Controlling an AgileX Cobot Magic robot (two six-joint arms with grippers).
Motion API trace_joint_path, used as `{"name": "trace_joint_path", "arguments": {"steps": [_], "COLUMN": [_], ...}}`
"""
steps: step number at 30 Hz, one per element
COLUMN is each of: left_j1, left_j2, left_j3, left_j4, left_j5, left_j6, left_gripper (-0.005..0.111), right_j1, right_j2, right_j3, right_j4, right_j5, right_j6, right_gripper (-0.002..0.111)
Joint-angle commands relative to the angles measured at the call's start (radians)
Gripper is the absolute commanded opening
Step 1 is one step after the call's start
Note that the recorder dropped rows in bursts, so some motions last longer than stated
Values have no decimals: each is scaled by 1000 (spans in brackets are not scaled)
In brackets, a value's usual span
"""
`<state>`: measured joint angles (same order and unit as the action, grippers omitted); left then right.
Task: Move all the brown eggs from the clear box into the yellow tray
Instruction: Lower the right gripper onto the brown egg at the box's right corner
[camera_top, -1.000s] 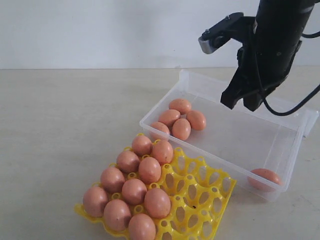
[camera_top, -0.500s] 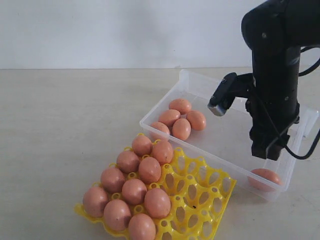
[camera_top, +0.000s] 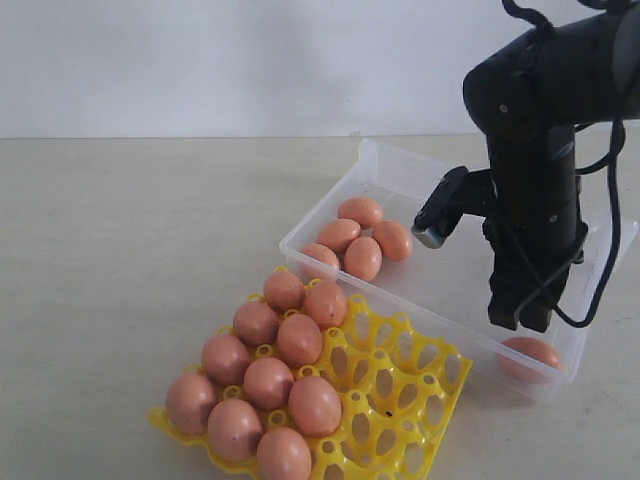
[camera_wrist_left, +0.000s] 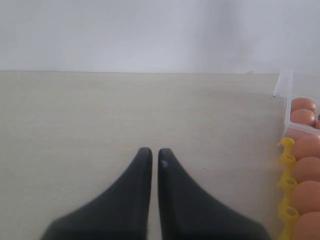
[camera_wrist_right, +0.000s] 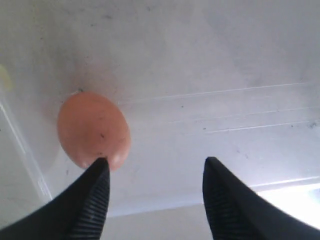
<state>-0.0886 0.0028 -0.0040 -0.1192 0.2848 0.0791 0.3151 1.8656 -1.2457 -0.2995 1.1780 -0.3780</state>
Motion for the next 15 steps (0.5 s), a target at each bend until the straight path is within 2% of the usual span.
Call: {"name": "trace_joint_path", "arguments": {"steps": [1,15], "left_j1": [-5,-5], "left_j2": [-3,-3], "left_j3": [4,4], "left_j4": [3,3], "left_j5": [-5,-3], "left_j6": [0,0], "left_gripper": [4,4], "right_j1": [-7,-7], "right_j2": [27,32], "right_j3": [1,1], "right_j4": [7,121], "right_j5": [-9,-33], "right_j6": [-38,-252], "right_gripper": [49,49]}}
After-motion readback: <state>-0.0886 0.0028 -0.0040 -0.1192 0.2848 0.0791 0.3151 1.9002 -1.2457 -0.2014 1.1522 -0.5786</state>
